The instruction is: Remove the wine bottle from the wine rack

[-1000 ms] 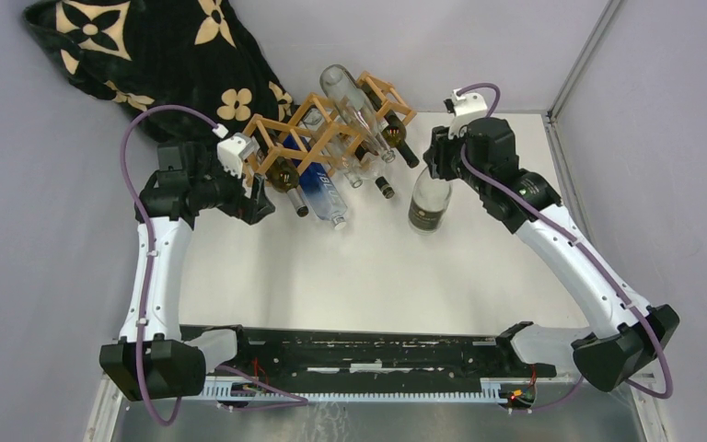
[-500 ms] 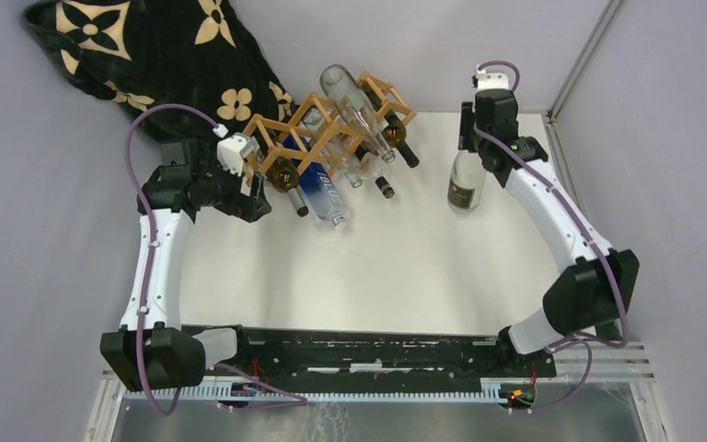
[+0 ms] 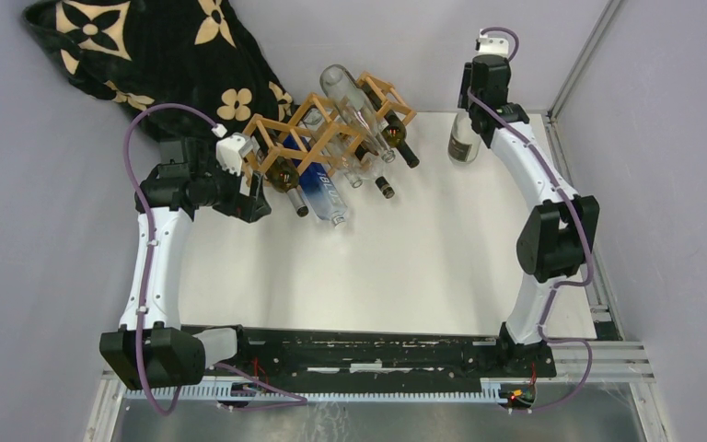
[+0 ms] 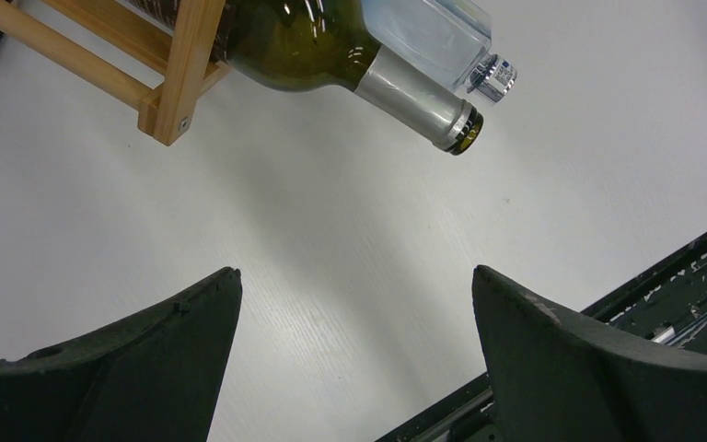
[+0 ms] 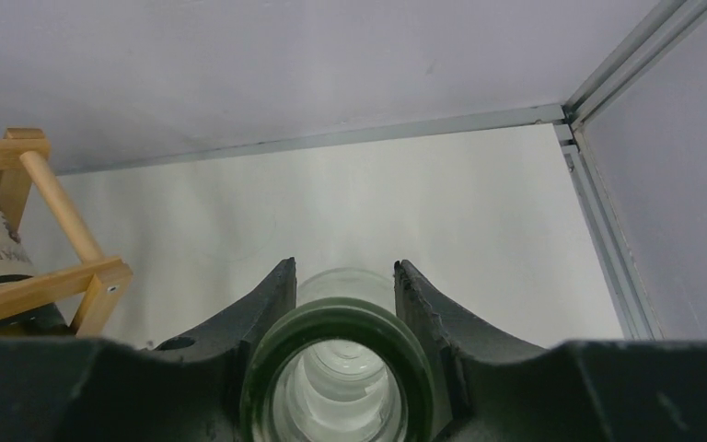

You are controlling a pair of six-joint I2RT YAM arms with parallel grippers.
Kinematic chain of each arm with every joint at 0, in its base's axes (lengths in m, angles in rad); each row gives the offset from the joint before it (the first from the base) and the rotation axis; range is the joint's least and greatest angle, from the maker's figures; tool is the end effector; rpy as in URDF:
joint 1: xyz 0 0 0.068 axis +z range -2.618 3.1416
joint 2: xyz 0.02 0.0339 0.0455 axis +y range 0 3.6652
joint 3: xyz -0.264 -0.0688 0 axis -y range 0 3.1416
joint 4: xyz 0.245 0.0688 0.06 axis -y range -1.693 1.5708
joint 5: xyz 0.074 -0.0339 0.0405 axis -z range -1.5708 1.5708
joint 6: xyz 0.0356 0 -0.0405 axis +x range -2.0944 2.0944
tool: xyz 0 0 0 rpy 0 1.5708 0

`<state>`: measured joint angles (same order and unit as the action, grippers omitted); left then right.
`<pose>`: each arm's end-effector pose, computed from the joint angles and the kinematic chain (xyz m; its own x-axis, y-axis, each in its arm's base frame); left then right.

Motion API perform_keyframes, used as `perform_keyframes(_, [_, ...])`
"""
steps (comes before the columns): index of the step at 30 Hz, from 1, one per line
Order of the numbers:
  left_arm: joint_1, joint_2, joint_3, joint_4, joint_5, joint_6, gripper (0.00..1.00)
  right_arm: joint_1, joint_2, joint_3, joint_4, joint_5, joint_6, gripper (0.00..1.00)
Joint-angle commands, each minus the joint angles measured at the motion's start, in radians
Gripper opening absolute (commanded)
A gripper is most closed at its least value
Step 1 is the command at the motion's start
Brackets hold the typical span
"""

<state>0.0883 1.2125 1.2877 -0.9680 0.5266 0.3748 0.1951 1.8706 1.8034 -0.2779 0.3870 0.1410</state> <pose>0.2336 0.0027 0.3574 -0.6349 0.2615 -0.7270 0.5053 0.8524 -0.1346 0.4412 0.0735 0.3730 -0.3048 0.0724 -0.9496 0.2139 0.9768 0.0058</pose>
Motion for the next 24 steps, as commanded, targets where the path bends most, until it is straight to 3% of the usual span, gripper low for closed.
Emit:
perform_keyframes(1, [0.002, -0.022, 0.031, -0.025, 0.014, 0.002, 1.0, 0.001, 0.033, 0.117, 0.222, 0.024, -0.012, 0.0])
perform_keyframes(24, [0.0, -0.024, 0.014, -0.05, 0.054, 0.035, 1.0, 0.001, 0.196, 0.171, 0.431, -0.053, -0.051, 0.0])
